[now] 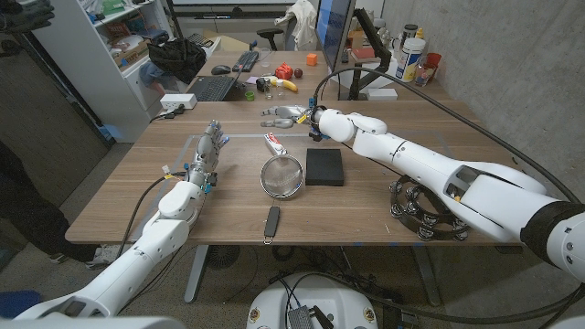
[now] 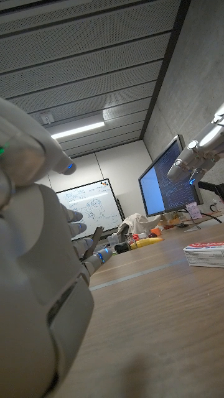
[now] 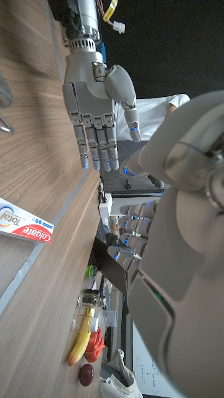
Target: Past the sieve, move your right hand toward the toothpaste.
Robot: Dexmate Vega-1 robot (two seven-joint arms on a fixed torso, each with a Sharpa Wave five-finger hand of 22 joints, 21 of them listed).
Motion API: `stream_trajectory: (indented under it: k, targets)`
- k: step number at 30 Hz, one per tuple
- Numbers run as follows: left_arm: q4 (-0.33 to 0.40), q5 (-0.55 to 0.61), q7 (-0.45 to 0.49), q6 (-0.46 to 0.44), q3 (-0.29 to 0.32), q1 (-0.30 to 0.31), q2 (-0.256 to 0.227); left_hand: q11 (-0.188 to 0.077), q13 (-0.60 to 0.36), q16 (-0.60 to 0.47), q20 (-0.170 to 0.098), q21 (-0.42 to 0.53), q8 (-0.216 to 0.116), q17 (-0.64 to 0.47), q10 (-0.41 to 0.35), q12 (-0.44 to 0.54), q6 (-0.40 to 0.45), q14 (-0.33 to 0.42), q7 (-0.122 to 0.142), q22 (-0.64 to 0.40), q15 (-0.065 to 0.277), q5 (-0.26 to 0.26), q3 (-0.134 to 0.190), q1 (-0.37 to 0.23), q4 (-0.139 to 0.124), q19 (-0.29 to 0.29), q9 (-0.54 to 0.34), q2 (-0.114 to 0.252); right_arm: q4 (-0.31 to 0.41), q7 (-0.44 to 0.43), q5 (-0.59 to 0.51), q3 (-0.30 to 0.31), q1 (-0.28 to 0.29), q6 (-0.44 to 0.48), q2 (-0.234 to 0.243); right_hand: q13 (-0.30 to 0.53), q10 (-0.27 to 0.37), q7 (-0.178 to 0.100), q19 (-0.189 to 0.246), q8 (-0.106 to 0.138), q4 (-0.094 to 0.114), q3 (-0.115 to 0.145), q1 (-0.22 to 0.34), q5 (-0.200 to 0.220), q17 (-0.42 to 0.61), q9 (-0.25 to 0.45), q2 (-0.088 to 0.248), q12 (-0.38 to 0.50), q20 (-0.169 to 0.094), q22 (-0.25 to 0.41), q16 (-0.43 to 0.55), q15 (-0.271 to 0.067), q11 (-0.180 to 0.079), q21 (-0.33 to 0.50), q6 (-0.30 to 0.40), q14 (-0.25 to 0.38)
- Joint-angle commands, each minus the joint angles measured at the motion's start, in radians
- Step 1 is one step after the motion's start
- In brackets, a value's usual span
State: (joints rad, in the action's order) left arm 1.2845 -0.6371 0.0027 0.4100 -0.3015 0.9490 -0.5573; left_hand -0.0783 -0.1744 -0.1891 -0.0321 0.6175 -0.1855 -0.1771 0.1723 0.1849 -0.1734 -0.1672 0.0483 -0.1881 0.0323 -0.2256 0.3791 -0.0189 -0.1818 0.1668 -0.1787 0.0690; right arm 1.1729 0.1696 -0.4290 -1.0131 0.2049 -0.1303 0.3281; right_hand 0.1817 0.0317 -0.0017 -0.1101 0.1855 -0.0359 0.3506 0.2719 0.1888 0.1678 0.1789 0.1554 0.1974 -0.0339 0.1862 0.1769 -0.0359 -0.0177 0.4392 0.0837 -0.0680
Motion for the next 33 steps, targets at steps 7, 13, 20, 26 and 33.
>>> stream_trajectory:
  k: [7, 13, 20, 26, 33]
  targets:
    - [-0.033, -0.013, -0.017, 0.010, 0.007, -0.008, 0.001, -0.004, -0.006, -0.008, -0.074, -0.003, -0.005, -0.003, 0.097, 0.004, -0.082, -0.130, 0.007, -0.005, 0.043, -0.006, -0.003, 0.002, -0.001, 0.149, -0.004, 0.093, -0.111, -0.016, -0.024, -0.051, -0.046, -0.010, -0.059, 0.002, -0.004, 0.000, -0.005, 0.000, -0.008, 0.007, 0.014, 0.005, 0.002, 0.006, 0.000, 0.002, -0.075, 0.002, 0.003, -0.006, -0.002, -0.002, -0.009, -0.010]
    - [-0.041, -0.017, -0.022, 0.011, 0.009, -0.009, 0.001, -0.005, -0.006, -0.008, -0.073, -0.003, -0.007, -0.003, 0.097, 0.004, -0.078, -0.130, 0.007, -0.005, 0.041, -0.006, -0.003, 0.001, -0.001, 0.149, -0.004, 0.093, -0.150, -0.016, -0.023, -0.067, -0.061, -0.029, -0.076, 0.002, -0.005, -0.001, -0.004, 0.000, -0.008, 0.007, 0.015, 0.005, 0.002, 0.006, 0.000, 0.002, -0.075, 0.002, 0.003, -0.007, -0.003, -0.003, -0.011, -0.010]
    - [-0.037, -0.017, -0.022, 0.012, 0.011, -0.008, -0.003, -0.006, -0.006, -0.009, -0.072, -0.003, -0.008, -0.003, 0.094, 0.005, -0.074, -0.128, 0.008, -0.005, 0.040, -0.007, -0.003, 0.001, -0.001, 0.147, -0.005, 0.094, -0.168, -0.022, -0.023, -0.077, -0.069, -0.039, -0.085, 0.002, -0.006, -0.009, -0.003, -0.001, -0.009, 0.007, 0.016, 0.006, 0.002, 0.006, 0.000, 0.003, -0.075, 0.002, 0.004, -0.007, -0.003, -0.004, -0.016, -0.009]
    - [-0.030, -0.016, -0.025, 0.013, 0.011, -0.007, -0.006, -0.005, -0.006, -0.010, -0.071, -0.003, -0.009, -0.003, 0.089, 0.006, -0.068, -0.125, 0.007, -0.005, 0.039, -0.007, -0.003, 0.001, -0.001, 0.145, -0.005, 0.094, -0.167, -0.022, -0.027, -0.083, -0.072, -0.036, -0.084, 0.002, -0.015, -0.010, -0.002, -0.001, -0.010, 0.007, 0.016, 0.005, 0.002, 0.006, 0.000, 0.000, -0.074, 0.002, 0.004, -0.005, -0.002, -0.005, -0.017, -0.008]
    - [-0.016, -0.017, -0.024, 0.011, 0.012, -0.001, -0.009, -0.004, -0.006, -0.010, -0.072, -0.003, -0.009, -0.003, 0.086, 0.007, -0.066, -0.123, 0.009, -0.005, 0.039, -0.007, -0.003, 0.001, -0.001, 0.144, -0.005, 0.094, -0.142, -0.017, -0.040, -0.089, -0.070, -0.015, -0.074, 0.002, -0.018, -0.010, 0.002, 0.000, -0.011, 0.007, 0.018, 0.005, 0.002, 0.006, 0.000, -0.001, -0.072, 0.002, 0.005, -0.003, -0.002, -0.005, -0.018, -0.006]
